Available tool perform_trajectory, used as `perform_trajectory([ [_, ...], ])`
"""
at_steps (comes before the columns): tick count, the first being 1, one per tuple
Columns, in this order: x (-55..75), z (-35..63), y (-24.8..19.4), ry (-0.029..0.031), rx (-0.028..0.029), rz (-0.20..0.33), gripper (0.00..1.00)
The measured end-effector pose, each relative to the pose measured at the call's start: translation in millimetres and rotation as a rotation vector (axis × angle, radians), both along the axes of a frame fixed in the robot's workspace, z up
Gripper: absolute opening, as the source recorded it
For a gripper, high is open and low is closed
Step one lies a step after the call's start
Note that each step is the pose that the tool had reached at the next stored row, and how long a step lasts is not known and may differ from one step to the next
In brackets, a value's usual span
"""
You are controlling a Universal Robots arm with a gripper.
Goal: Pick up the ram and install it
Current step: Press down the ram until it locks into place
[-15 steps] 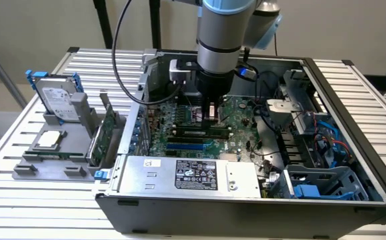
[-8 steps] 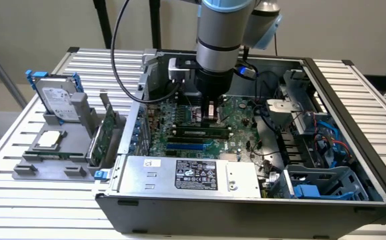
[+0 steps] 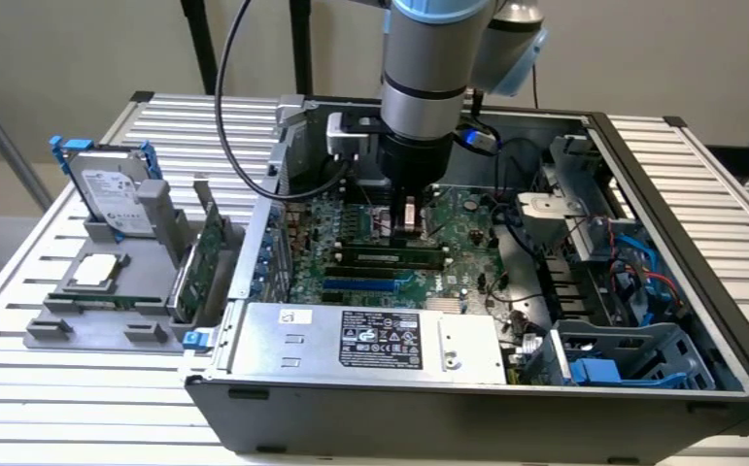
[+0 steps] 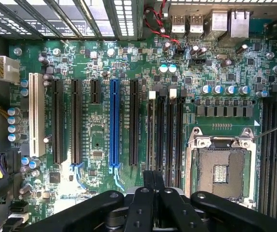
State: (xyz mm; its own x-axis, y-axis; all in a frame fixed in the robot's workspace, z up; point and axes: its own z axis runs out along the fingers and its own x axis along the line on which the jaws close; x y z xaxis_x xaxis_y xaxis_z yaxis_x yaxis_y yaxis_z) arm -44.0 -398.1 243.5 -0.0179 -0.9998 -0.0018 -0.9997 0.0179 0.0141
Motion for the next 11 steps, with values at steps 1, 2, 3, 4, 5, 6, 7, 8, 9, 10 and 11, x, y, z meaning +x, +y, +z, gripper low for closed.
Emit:
perform_trajectory([
  [1, 0.0, 0.0, 0.0, 0.0000, 0.0000, 0.000, 0.00],
  [2, 0.0, 0.0, 0.0, 0.0000, 0.0001, 0.000, 0.00],
  [3, 0.0, 0.0, 0.0, 0.0000, 0.0000, 0.000, 0.00],
  [4, 0.0, 0.0, 0.0, 0.0000, 0.0000, 0.000, 0.00],
  [5, 0.0, 0.0, 0.0, 0.0000, 0.0001, 0.000, 0.00],
  [6, 0.0, 0.0, 0.0, 0.0000, 0.0000, 0.000, 0.00],
  [7, 0.0, -0.1, 0.0, 0.0001, -0.0001, 0.000, 0.00],
  [8, 0.0, -0.6, 0.0, -0.0001, 0.0001, 0.000, 0.00],
  [9, 0.0, -1.4, 0.0, 0.0000, -0.0001, 0.000, 0.00],
  [10, 0.0, -2.8, 0.0, 0.0000, 0.0000, 0.000, 0.00],
  [11, 0.0, -4.2, 0.1, -0.0001, 0.0000, 0.000, 0.00],
])
